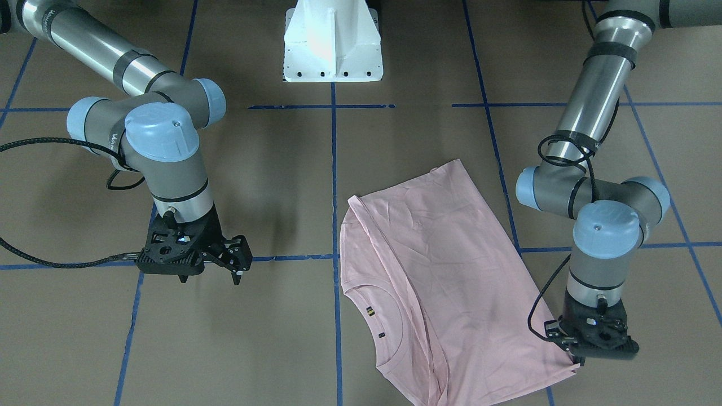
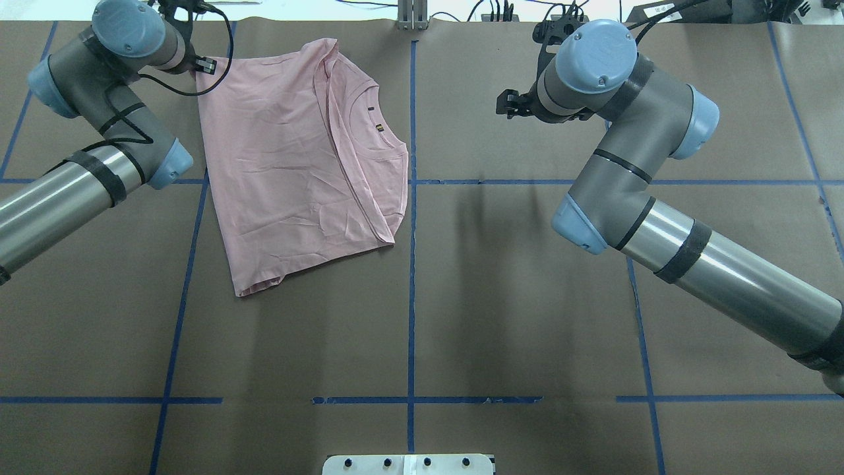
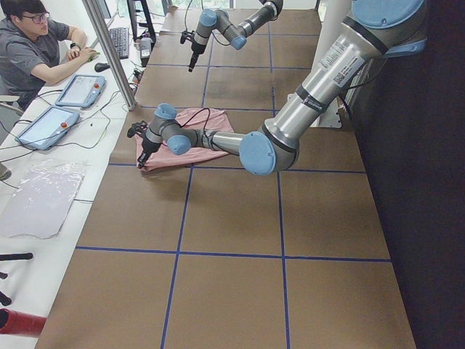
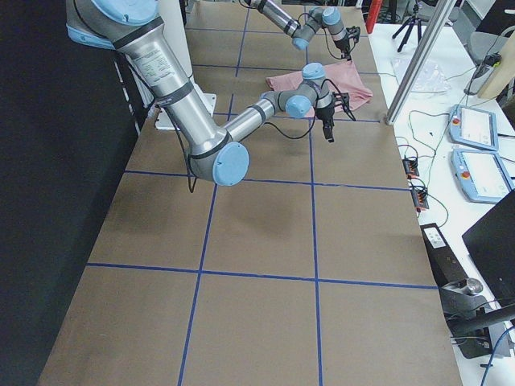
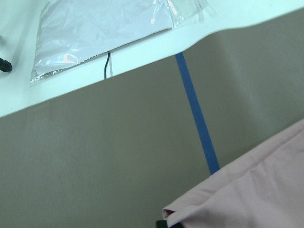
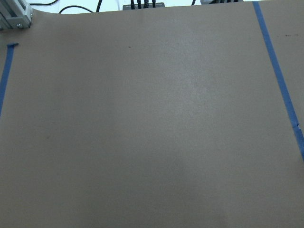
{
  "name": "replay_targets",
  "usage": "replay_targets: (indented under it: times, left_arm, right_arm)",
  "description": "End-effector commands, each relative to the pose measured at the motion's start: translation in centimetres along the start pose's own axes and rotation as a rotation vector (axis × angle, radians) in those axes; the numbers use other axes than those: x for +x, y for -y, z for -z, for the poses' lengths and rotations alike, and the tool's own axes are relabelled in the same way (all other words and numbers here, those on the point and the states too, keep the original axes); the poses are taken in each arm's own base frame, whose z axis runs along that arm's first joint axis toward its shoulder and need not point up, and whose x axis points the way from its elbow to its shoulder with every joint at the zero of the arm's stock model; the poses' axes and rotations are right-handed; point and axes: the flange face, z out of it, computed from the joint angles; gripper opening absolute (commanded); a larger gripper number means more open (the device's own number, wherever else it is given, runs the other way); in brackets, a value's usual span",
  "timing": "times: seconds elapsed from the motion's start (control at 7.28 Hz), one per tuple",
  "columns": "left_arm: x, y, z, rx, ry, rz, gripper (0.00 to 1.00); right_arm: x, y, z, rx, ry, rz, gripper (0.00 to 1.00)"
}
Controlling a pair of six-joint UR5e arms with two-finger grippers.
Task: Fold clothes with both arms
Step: 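Grasp the shirt edge with the left gripper and drag it farther away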
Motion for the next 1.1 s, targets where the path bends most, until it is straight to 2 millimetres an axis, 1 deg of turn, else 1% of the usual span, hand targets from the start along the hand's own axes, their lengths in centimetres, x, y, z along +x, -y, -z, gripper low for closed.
replay_targets:
  times: [0.0, 0.14, 0.27, 0.41, 0.55, 0.69, 0.82, 0.96]
  left_arm:
    - [-2.5, -1.5, 0.9, 0.037, -0.089, -0.05, 1.0]
    - [-3.9, -1.1, 2.6, -0.003, -0.205, -0.043, 1.0]
    - [-4.4, -2.4, 3.9, 0.009, -0.227, -0.047, 1.0]
    - [-4.6, -2.9, 4.8, 0.019, -0.234, -0.049, 1.0]
    - [-4.6, -2.9, 4.9, 0.02, -0.235, -0.048, 1.0]
    - [-4.5, -2.9, 4.9, 0.024, -0.238, -0.048, 1.0]
    - [-4.5, -2.9, 4.9, 0.026, -0.239, -0.045, 1.0]
    - [-4.5, -2.9, 5.0, 0.027, -0.24, -0.042, 1.0]
  right_arm:
    - [-1.6, -0.3, 0.7, 0.0, 0.028, -0.018, 1.0]
    - [-3.4, -1.1, 1.2, -0.006, 0.052, -0.095, 0.98]
    - [-7.8, -2.9, 2.0, -0.028, 0.084, -0.158, 0.87]
    - [-11.9, -5.0, 2.2, -0.06, 0.106, -0.241, 0.81]
    - [-16.1, -6.4, 1.0, -0.049, 0.088, -0.258, 0.8]
    - [-19.2, -7.3, -0.2, -0.058, 0.064, -0.255, 0.82]
    - [-21.3, -8.5, -1.0, -0.078, 0.048, -0.239, 0.84]
    - [-22.9, -9.8, -1.6, -0.096, 0.037, -0.225, 0.84]
